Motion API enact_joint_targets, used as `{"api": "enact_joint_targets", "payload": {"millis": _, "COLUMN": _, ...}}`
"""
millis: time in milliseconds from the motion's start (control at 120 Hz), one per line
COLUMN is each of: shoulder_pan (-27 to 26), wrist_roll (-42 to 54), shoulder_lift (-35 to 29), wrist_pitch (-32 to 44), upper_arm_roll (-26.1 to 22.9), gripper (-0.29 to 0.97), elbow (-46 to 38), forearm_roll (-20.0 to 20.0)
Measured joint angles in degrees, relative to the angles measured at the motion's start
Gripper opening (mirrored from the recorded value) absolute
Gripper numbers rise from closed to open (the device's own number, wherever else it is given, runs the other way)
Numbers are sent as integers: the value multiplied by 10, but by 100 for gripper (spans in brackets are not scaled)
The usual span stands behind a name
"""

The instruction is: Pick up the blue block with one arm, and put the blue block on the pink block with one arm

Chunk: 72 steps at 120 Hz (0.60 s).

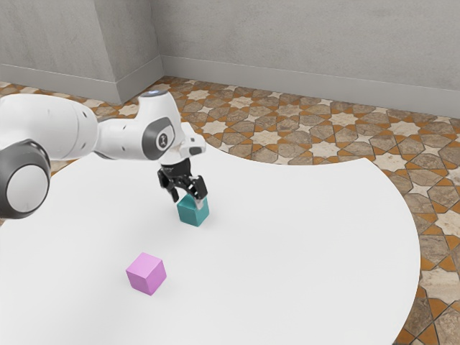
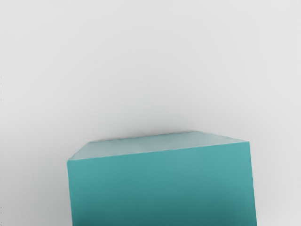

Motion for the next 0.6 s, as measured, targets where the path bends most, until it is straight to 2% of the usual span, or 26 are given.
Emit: {"api": "enact_joint_targets", "payload": {"millis": 600, "shoulder_pan": -4, "wrist_roll": -3, "shoulder_lift": 22, "wrist_pitch": -2, "upper_arm_roll": 0, "gripper": 66, "elbow": 11, "forearm_roll": -10}}
